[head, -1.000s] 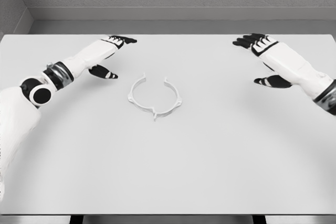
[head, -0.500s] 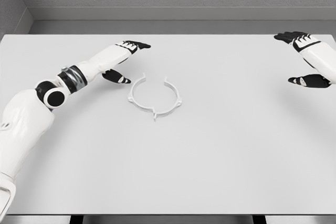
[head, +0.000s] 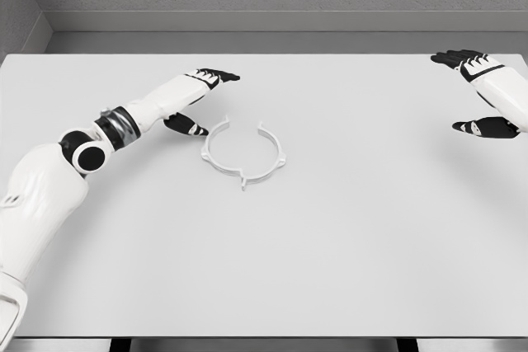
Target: Assemble PVC drainage pipe clamps
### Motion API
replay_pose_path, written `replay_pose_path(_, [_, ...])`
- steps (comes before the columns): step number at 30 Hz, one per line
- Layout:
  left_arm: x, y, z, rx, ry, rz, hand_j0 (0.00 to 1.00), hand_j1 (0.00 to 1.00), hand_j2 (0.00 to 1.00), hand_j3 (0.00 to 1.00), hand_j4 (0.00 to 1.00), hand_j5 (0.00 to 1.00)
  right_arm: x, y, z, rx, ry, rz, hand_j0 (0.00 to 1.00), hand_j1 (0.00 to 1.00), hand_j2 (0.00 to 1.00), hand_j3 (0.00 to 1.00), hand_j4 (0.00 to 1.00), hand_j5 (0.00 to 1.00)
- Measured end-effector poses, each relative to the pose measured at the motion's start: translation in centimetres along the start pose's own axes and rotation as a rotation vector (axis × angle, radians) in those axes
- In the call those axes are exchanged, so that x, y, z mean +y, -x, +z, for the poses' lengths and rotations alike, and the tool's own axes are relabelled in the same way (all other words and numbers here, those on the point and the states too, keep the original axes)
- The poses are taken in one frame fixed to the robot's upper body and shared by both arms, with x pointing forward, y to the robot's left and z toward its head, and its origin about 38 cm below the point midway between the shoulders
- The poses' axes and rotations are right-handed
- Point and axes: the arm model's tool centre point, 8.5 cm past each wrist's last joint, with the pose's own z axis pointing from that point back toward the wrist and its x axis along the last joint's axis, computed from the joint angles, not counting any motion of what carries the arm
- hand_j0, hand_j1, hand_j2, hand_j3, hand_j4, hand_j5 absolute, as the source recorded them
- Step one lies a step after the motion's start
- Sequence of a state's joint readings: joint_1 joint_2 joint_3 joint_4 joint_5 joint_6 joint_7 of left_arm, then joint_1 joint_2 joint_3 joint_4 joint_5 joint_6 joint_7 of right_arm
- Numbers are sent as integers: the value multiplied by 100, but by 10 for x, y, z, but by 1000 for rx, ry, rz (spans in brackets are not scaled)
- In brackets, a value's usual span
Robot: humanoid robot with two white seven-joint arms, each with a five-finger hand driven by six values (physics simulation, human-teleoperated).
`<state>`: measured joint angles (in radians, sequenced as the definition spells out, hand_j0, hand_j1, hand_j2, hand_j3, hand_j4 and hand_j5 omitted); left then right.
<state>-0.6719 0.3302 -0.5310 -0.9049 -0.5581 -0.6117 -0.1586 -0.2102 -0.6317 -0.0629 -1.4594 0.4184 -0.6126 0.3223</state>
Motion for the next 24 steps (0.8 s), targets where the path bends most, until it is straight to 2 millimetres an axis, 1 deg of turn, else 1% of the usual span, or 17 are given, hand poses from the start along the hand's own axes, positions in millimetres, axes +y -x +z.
replay_pose_path(24, [-8,-9,-8,-19,5,7,100,100,100,100,100,100,-1,-1,0,-3,2,2,100,100,100,100,100,100])
